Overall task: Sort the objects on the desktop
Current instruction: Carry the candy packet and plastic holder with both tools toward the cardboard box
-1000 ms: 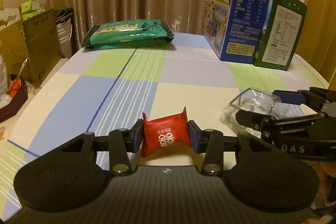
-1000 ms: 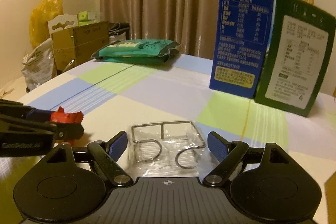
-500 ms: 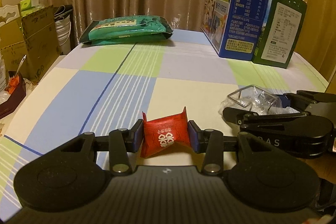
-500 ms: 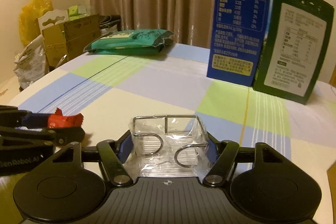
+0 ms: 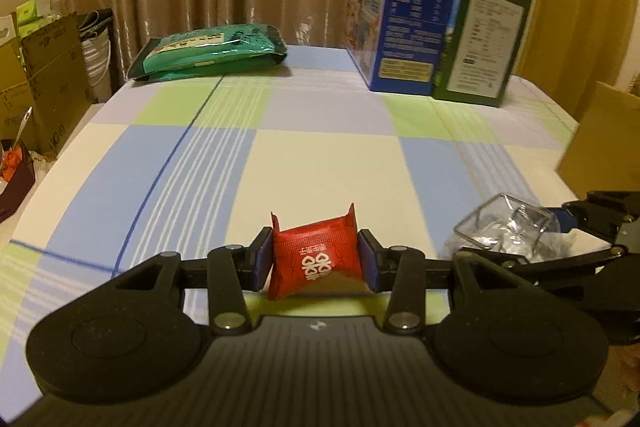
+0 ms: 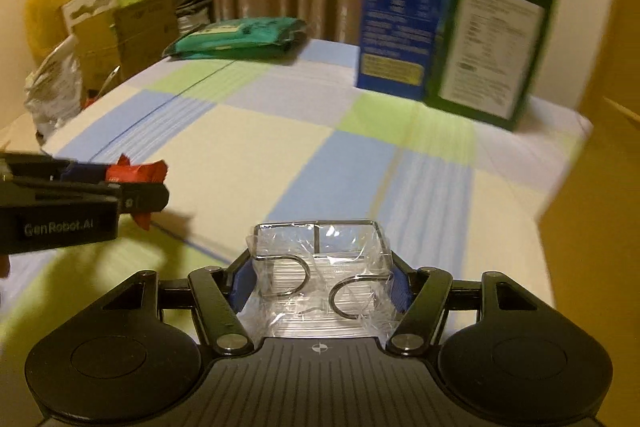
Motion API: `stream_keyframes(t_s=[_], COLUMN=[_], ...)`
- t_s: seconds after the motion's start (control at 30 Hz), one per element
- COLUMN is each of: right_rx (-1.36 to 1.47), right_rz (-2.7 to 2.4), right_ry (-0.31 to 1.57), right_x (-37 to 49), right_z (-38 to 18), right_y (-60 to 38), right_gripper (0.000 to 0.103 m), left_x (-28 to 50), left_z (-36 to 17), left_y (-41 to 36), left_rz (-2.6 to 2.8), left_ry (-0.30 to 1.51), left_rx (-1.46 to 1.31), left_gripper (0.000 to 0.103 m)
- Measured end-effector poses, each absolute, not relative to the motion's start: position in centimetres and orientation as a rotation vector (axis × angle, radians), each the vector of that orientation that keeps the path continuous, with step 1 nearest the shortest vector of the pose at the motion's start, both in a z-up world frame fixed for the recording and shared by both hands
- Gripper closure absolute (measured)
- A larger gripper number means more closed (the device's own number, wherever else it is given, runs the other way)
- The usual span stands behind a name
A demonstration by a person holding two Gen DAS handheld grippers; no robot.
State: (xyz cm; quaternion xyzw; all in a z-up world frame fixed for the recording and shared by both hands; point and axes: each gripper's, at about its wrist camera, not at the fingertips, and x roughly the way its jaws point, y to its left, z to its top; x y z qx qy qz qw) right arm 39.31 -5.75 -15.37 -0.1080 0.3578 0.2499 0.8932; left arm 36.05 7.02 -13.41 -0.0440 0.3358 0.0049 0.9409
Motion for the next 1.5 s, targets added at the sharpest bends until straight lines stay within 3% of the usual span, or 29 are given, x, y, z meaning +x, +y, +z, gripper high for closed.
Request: stream_keyframes(t_s=[0.57,1.5], right_rx=[-0.095,-0.01], right_rz=[0.39,0.219], right_ry=[0.727,0.669], right_x=[24.7,11.3], right_z=[-8.8,-1.1], right_y=[-13.5,-24.2], right_gripper=[0.041,0.041], left_x=[23.5,9.8], left_z=[-9.0,-2.8], left_y=[1.1,-7.6], left_rz=[-0.083,-0.192], left_ry=[0.713,0.713], left_rx=[-0.133,-0.082], left_gripper=[0.064,0.064])
